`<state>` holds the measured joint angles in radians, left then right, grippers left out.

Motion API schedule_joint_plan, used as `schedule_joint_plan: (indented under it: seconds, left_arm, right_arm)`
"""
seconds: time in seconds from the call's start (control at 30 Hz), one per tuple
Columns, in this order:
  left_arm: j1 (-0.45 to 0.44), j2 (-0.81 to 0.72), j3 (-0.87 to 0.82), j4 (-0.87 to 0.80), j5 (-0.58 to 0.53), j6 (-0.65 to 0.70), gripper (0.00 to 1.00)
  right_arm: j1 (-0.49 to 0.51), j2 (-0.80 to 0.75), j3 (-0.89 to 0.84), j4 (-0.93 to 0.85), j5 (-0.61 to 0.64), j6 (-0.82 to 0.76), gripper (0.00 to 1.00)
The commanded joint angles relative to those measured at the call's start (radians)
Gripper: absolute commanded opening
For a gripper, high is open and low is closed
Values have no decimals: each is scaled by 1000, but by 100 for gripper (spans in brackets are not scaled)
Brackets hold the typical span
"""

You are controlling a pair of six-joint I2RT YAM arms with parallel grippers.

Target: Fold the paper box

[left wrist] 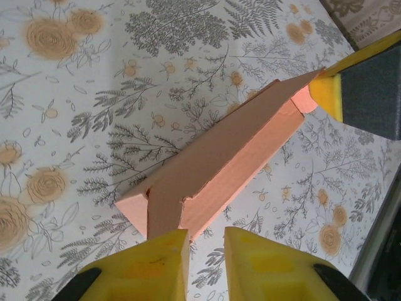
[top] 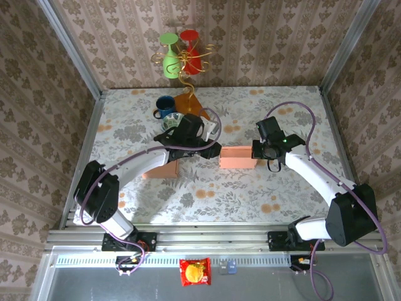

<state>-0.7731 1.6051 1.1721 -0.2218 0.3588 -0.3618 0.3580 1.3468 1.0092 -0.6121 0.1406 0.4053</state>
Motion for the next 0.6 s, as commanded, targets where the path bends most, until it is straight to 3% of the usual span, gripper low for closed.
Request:
schedule_joint_plan:
  seconds: [0.0,0.27,0.57]
  left_arm:
    - [-3,32,53,-74,-57,-92,20]
    - [-38,97,159,-190,-176,7,23]
    - [-40,119,177,-225,-199,80,25]
  right_arm:
    - [7,14,27,-61,34,35,0]
    - [10,15,34,-68,34,39,0]
    - [10,20,33,-63,25,42,0]
